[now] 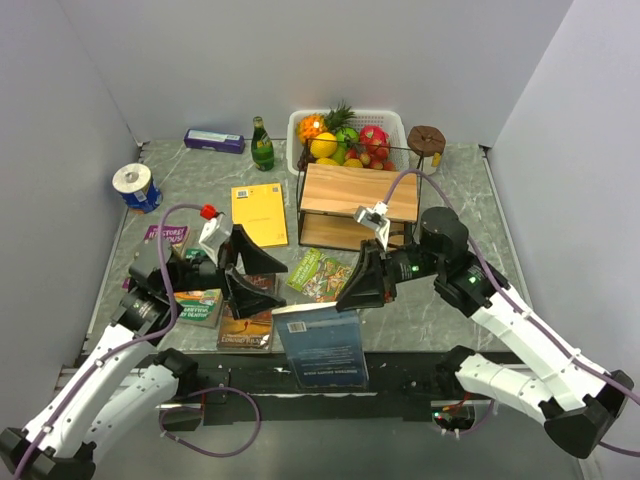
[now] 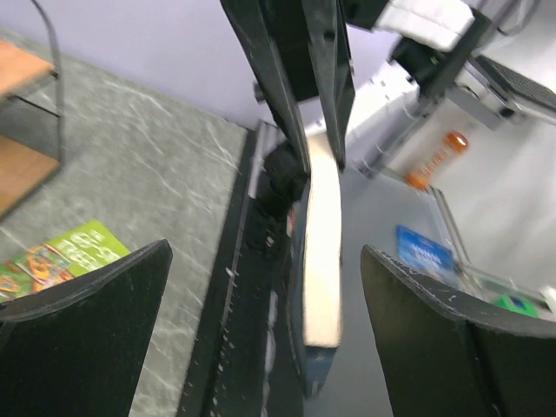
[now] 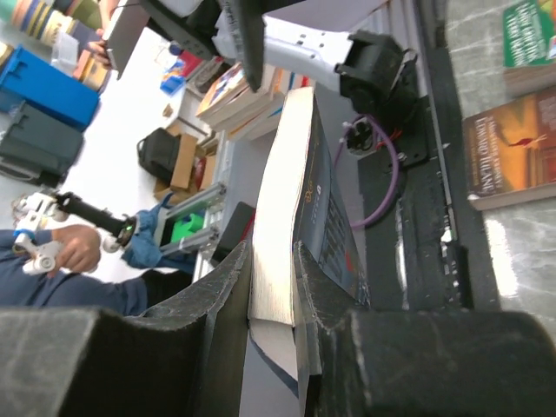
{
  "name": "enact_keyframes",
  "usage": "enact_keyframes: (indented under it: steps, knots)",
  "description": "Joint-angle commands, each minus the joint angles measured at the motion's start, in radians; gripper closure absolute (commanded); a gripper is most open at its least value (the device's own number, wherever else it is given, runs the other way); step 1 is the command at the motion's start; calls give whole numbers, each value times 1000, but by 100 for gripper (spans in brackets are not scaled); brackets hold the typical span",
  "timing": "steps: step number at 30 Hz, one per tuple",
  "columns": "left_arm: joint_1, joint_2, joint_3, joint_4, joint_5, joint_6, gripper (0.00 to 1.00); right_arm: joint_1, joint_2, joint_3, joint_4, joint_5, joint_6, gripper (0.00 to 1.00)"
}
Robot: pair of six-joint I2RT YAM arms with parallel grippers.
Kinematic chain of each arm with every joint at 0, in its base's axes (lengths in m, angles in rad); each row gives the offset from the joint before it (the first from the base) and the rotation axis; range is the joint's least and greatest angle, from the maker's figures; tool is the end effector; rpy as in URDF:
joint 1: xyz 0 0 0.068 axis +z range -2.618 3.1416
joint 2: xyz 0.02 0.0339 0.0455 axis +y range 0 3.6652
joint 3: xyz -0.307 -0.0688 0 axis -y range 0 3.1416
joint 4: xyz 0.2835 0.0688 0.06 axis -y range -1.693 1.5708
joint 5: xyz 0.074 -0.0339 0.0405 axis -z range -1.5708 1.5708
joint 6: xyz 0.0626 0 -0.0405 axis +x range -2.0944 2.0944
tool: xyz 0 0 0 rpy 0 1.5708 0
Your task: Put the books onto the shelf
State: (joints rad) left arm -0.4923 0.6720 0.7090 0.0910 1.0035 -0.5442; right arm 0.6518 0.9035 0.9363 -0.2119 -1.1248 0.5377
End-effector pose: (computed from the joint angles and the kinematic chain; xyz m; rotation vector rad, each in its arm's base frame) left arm 0.1227 -0.1257 0.3888 0.8694 1.4780 -1.5128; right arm 0.1333 0.1728 0.4059 -1.0463 1.7391 1.7780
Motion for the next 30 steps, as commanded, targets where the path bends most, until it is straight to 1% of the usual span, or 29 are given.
enact_keyframes:
  steps: [1,2,3,4,6,7,9,10,12,14,17,18,19,20,22,23,24,25,26,27,28,30]
  knots:
    - [4,-26,-14,76,-146,-40,4,-6,1,96,-55,67,-88,100]
    - [4,-23,-20,69,-188,-40,4,-4,12,98,-99,142,-111,100]
    - [4,-17,-28,58,-285,-40,4,-6,21,96,-154,207,-133,100]
    - [6,-14,-35,43,-342,-52,4,-6,31,88,-185,264,-140,100]
    - [4,11,-69,53,-423,-60,4,-11,80,58,-179,383,-128,100]
    - [4,21,-92,65,-430,-75,4,-17,98,21,-161,422,-119,100]
    - [3,58,-108,113,-428,-95,4,-59,170,-26,-98,448,-76,100]
    - [3,67,-117,121,-451,-124,4,-76,198,-66,-42,453,-62,100]
    - [3,80,-129,153,-465,-149,4,-99,283,-97,24,450,-41,100]
    - [0,83,-143,164,-496,-177,4,-110,363,-91,51,470,-45,100]
    - [-6,104,-138,130,-531,-175,4,-110,448,-59,65,514,-53,100]
    - [-12,115,-134,78,-551,-172,3,-113,466,-44,69,522,-58,100]
    - [-26,126,-125,61,-560,-162,2,-112,494,-34,63,561,-62,100]
    - [-37,152,-125,34,-607,-158,1,-113,506,-25,54,580,-70,100]
    - [-81,181,-126,-22,-650,-168,6,-113,532,-11,49,629,-81,100]
    - [-100,214,-132,-30,-672,-175,10,-118,537,-7,48,655,-84,100]
    - [-117,233,-138,-36,-710,-186,13,-119,543,-5,49,666,-88,100]
    - [-144,250,-160,-25,-718,-209,17,-121,548,4,46,684,-90,100]
    - [-159,277,-173,-10,-724,-220,23,-123,546,9,43,710,-90,100]
    - [-172,290,-184,-1,-753,-232,25,-121,543,18,33,724,-96,96]
    - [-196,299,-204,4,-772,-259,25,-121,531,19,31,735,-96,83]
    - [-213,307,-218,27,-825,-284,26,-119,511,21,17,769,-99,68]
